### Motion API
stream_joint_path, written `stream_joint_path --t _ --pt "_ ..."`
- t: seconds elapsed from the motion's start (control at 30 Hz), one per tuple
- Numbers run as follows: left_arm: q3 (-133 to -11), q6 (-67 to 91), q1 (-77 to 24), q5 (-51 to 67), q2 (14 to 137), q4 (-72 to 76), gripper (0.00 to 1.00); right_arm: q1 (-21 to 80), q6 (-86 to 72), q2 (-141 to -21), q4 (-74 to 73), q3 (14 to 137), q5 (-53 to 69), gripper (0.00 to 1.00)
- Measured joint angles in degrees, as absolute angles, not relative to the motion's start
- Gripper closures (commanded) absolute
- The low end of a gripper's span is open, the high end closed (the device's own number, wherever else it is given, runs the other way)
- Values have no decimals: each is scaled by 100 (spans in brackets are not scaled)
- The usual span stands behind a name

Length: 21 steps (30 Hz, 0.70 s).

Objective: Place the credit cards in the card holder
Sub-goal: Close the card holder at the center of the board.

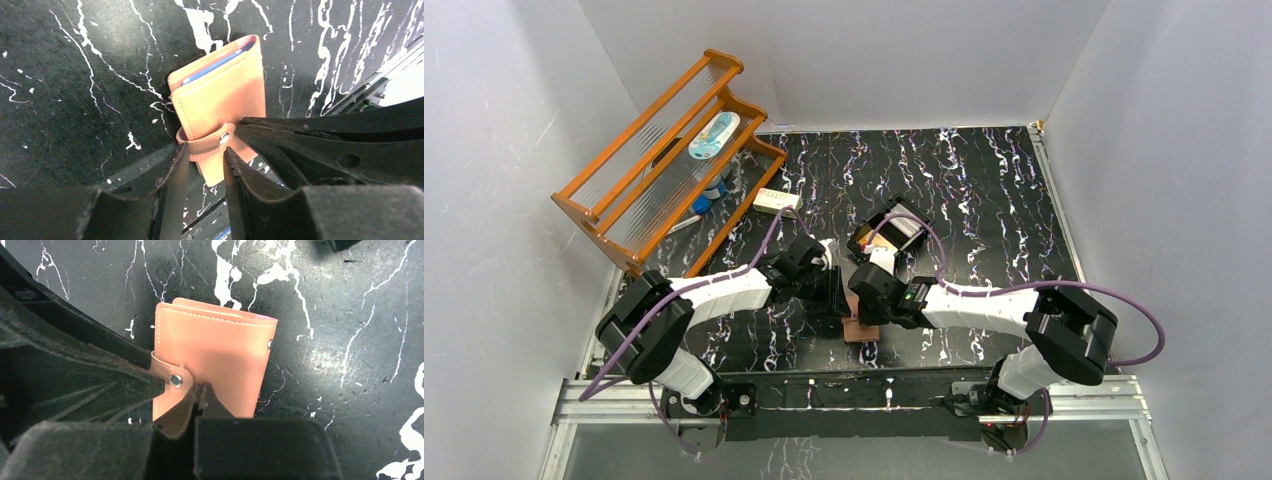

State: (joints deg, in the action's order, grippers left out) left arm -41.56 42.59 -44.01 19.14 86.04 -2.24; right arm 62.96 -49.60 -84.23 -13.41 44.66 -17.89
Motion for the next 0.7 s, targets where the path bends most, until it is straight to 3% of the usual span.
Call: stream_joint_path --t 0.23,0.37,0.7 --pt "-4156 4244 -4401 1831 8785 -220 74 6287 -4958 -8438 -1308 4445 -1769 99" --pt "-4156 4239 -4407 1811 8788 -220 74 6263 -4963 -8436 -1313 4447 -1717 87" --pt "-4156 4237 -4418 1776 8788 -222 74 6250 -4993 -8136 -1214 4447 -1597 77"
